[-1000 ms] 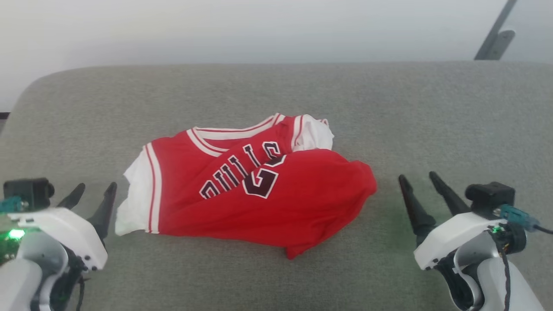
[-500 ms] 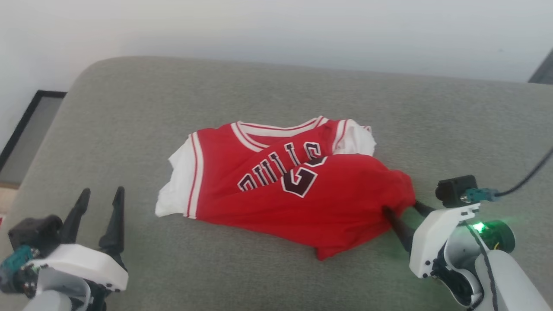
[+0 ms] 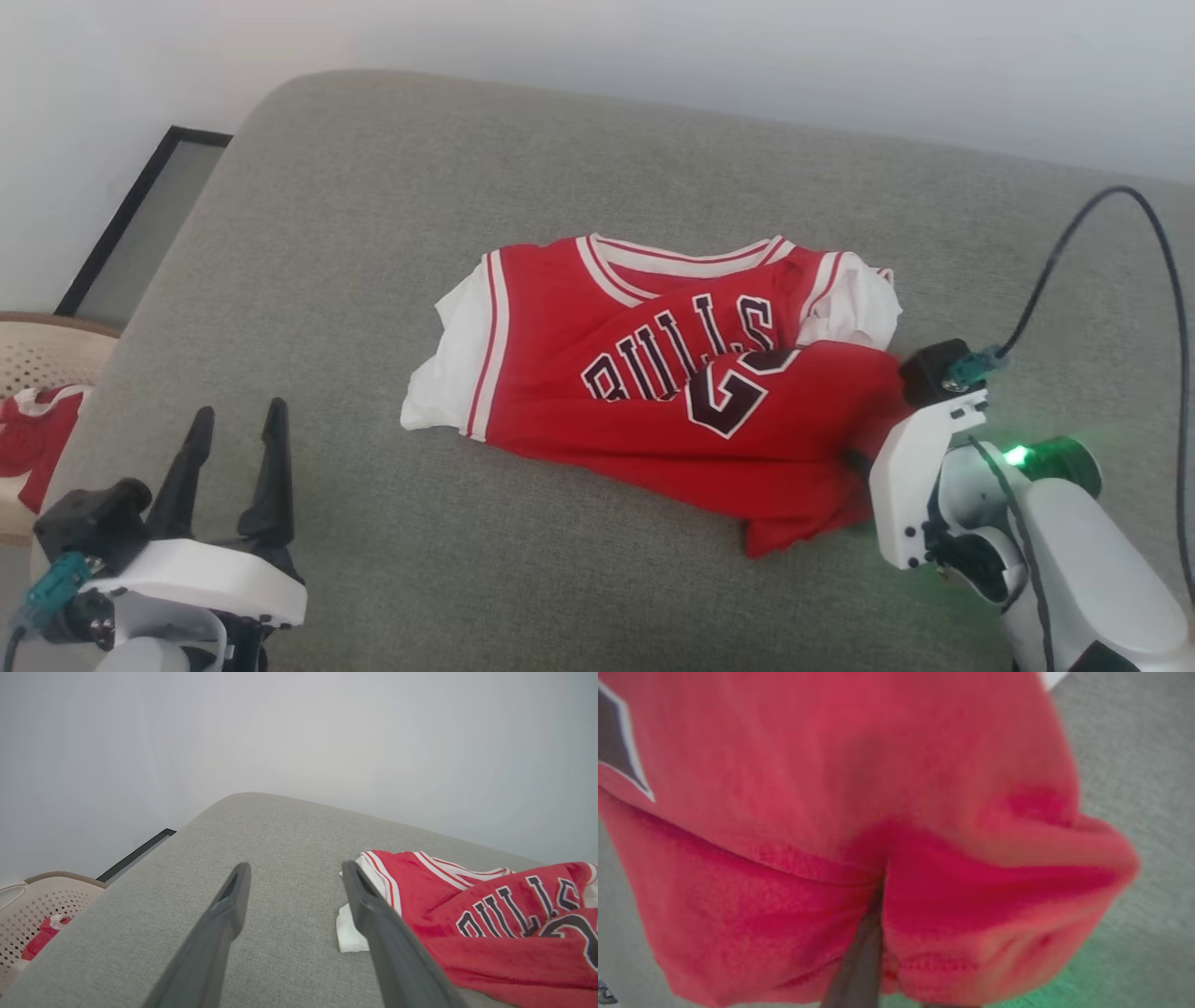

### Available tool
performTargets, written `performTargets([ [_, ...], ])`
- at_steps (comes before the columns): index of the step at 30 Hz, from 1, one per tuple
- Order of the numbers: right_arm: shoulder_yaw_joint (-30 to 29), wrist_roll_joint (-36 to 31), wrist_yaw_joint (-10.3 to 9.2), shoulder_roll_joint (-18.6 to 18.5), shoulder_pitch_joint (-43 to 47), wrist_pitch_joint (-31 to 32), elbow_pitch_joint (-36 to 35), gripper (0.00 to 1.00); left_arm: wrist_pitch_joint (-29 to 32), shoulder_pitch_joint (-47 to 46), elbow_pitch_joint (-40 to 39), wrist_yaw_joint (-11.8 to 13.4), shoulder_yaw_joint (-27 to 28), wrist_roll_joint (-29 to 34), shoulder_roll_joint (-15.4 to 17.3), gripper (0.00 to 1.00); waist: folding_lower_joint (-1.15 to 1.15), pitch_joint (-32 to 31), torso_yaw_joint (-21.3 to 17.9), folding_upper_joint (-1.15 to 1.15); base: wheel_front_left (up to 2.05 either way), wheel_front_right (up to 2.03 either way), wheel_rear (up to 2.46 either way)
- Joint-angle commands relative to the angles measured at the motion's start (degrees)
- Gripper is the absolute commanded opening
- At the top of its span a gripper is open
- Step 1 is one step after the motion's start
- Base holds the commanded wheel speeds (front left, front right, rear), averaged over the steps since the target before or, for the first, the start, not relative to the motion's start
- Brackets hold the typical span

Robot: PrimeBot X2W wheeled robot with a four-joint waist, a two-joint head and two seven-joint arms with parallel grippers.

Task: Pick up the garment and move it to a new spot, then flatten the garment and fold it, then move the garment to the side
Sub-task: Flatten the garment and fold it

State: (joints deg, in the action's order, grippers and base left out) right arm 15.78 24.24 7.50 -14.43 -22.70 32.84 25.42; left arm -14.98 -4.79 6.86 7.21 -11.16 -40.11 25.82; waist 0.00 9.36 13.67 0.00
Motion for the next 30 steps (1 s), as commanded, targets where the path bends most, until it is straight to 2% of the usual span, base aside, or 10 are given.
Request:
performTargets([
  [1,0.68,0.49,-0.06,0.35,0.54,0.73,1.31,0.00,-0.26,0.96,-0.24,-0.58,1.01,1.04,-0.80,1.00,0.00,0.16,0.25,0.00,0.00,0.00,0.00],
  [6,2.80,3.20,-0.04,-1.19,1.15,3.46,-0.32,0.00,-0.27,2.44,-0.11,-2.89,5.23,3.82,-4.06,1.00,0.00,-0.05,-0.12,0.00,0.00,0.00,0.00],
  [13,3.43,6.67,-0.05,-4.79,5.63,8.83,-8.53,0.00,-0.28,4.24,0.17,-5.08,9.36,6.30,-5.83,1.00,0.00,-0.77,-1.73,0.00,0.00,0.00,0.00],
  [18,1.06,8.14,-0.05,-6.38,12.85,14.02,-17.42,0.00,-0.28,5.19,0.03,-6.61,12.03,7.97,-6.74,1.00,0.00,-1.13,-2.97,0.00,0.00,0.00,0.00],
  [19,-0.35,8.04,-0.05,-6.52,15.82,15.75,-21.02,0.00,-0.29,5.50,-0.05,-7.08,12.84,8.59,-7.18,1.00,0.00,-1.15,-3.24,0.00,0.00,0.00,0.00],
  [24,-2.76,7.19,-0.05,-5.37,23.59,20.99,-27.82,0.00,-0.29,5.48,-0.25,-8.20,14.39,10.12,-8.31,1.00,0.00,-0.76,-3.42,0.00,0.00,0.00,0.00],
  [30,-3.52,5.95,-0.05,-2.51,29.61,24.20,-30.73,0.00,-0.29,5.04,0.50,-9.61,15.36,11.36,-9.82,1.00,0.00,-0.29,-3.26,0.00,0.00,0.00,0.00],
])
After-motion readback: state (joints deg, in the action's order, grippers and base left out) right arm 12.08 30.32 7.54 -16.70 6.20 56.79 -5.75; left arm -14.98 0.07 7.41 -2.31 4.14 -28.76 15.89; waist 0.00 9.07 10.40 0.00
